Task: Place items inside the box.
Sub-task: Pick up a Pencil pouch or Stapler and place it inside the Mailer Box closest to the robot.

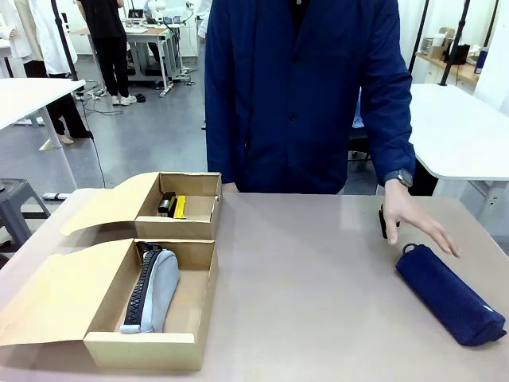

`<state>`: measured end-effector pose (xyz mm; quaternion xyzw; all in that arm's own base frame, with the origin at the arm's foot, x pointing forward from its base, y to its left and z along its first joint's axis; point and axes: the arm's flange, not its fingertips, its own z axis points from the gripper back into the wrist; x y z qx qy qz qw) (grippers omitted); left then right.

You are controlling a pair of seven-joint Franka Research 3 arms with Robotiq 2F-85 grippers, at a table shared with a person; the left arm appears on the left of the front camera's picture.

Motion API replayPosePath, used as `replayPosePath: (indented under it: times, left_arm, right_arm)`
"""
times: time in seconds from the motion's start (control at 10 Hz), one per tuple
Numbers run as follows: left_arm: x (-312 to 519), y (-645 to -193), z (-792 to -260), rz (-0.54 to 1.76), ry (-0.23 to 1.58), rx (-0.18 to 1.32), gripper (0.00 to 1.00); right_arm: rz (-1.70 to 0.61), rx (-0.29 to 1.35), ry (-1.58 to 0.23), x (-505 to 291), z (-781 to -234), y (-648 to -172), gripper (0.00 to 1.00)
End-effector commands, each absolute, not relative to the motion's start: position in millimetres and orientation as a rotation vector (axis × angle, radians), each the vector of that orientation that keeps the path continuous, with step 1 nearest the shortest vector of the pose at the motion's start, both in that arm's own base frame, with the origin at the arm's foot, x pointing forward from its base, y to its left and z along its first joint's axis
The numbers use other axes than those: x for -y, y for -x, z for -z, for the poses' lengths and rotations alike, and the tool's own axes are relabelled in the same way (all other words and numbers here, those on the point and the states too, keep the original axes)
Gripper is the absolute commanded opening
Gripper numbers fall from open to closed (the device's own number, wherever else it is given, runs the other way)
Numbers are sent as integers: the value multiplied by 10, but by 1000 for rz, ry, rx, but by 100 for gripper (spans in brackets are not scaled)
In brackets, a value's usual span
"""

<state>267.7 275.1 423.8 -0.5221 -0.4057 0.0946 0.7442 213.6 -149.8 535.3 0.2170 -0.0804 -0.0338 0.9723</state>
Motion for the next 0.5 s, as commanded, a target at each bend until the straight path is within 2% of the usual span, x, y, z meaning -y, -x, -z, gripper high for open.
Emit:
replayPosePath:
  times: [0.0,0.2,0.4]
  left_arm:
    - [-2747,-2698,-4249,-194,1154,919,100]
    - [-2747,-2698,-4249,-194,1154,919,100]
    - [-2747,-2698,-4249,-194,1154,919,100]
  right_arm:
    - [108,221,-714,2155,-5040,-1902,100]
    - [138,219,-845,2360,-4595,-1859,100]
    - [169,160,-813,2286,-4424,-1997,100]
